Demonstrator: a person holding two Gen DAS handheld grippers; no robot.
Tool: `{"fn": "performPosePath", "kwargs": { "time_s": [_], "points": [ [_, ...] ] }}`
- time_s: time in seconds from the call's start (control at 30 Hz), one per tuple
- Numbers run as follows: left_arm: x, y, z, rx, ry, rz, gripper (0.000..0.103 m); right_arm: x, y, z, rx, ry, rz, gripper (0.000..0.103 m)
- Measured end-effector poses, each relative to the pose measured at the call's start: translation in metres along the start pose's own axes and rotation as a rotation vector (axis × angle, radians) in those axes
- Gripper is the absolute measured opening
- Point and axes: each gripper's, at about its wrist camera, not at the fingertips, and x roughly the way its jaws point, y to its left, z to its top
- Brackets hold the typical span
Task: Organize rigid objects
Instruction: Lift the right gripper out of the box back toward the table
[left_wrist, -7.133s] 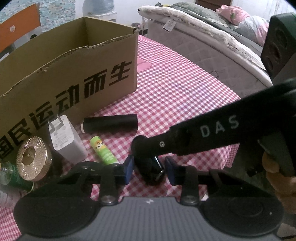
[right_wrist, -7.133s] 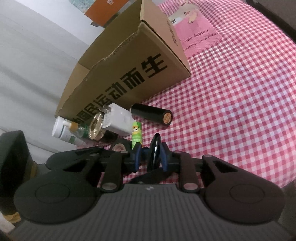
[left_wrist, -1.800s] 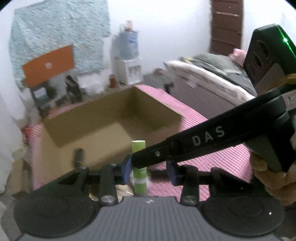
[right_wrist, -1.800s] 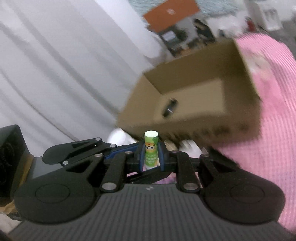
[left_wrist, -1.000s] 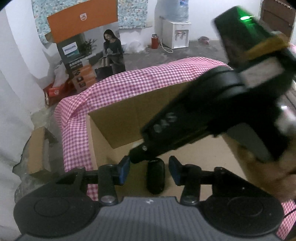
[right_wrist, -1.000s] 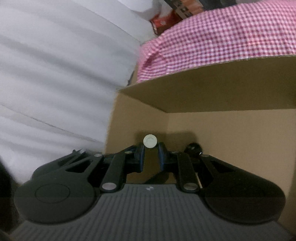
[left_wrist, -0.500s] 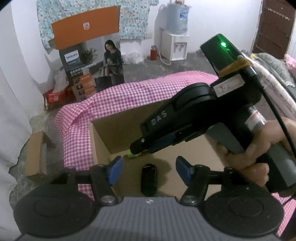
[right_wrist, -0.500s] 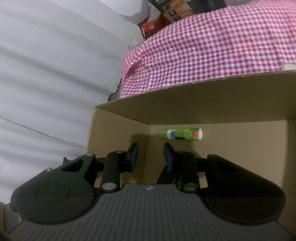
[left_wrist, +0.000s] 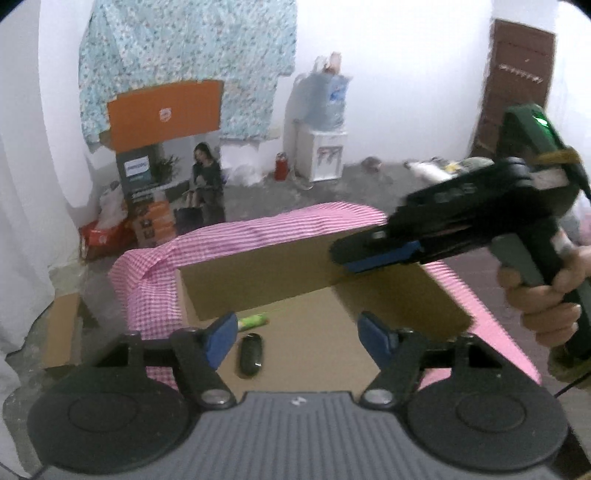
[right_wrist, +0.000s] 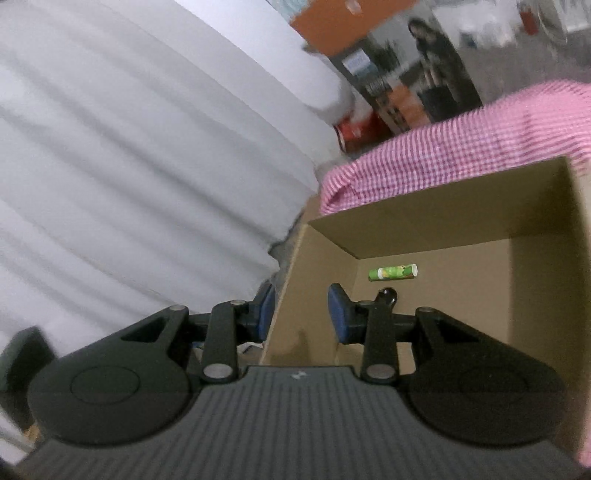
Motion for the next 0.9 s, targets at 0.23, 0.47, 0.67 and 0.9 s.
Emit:
{"fn": "performPosePath", "kwargs": {
  "time_s": [0.23, 0.47, 0.67, 0.9],
  "points": [
    [-0.016, -0.050, -0.048, 0.023, 0.004, -0.092, 0.083, -0.100, -0.002, -0.083, -0.064, -0.069, -0.035, 0.032],
    [0.023, -0.097, -0.094, 0.041, 0.093, -0.204, 0.080, -0.095, -0.055, -0.155, -0.047, 0.032, -0.190, 0.032],
    [0.066, -0.123, -0.116, 0.087, 0.172, -0.207, 0.059, -0.052, -0.080, -0.160, -0.095, 0.105, -0.289, 0.031],
    [0.094, -0.128, -0.125, 0.089, 0.230, -0.202, 0.047, -0.013, -0.095, -0.147, -0.147, 0.183, -0.334, 0.029]
  ]
}}
